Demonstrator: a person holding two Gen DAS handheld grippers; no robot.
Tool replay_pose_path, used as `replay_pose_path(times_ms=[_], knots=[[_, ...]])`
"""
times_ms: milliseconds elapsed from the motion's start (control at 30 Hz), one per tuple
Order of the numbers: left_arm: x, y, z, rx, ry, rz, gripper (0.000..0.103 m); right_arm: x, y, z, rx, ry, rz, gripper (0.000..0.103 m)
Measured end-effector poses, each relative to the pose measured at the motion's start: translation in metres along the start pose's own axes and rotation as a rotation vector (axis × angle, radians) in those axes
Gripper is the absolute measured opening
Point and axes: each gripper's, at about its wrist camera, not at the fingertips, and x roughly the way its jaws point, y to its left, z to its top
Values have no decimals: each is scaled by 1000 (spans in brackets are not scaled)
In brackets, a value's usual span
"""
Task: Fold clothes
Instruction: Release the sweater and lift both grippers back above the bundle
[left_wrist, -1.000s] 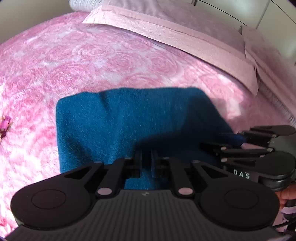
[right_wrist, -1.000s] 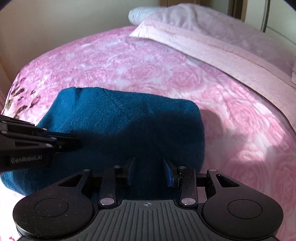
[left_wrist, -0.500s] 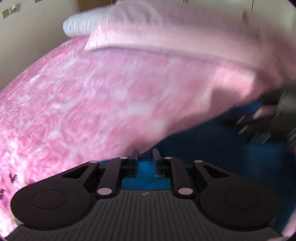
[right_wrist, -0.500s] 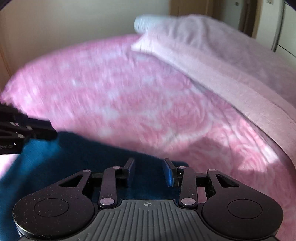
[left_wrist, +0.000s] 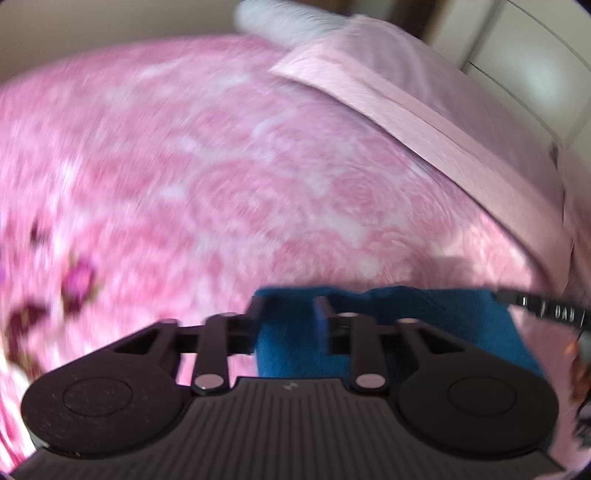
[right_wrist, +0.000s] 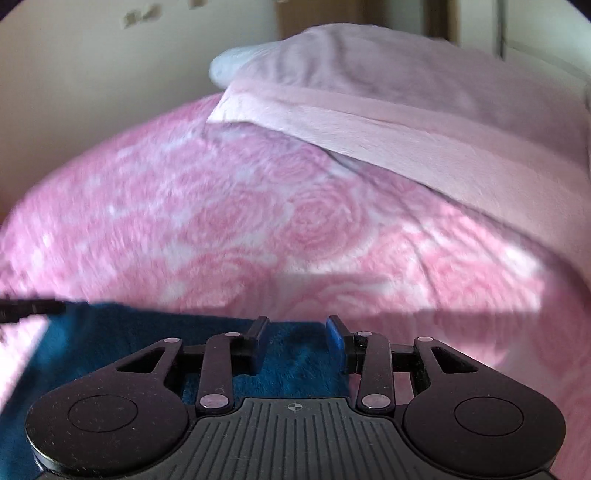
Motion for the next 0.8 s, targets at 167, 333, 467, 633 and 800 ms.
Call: replay_pose_path(times_ms=[167,333,467,633,800], knots=[[6,4,-1,-64,1,-61,7,7,-15,-1,97,38,81,44],[1,20,-5,-102,-11,-10,7,9,-15,-3,71,12,-21,1],[17,20,-11,-76,25,-13,8,20,-15,-10,47,52,-59,1],[12,7,-5,-20,18,31,26,18,-15,-9,68,47,-63,3],[-38,-12,-18,29,13,31,21,-32,-13,-4,99,-32,-81,52]])
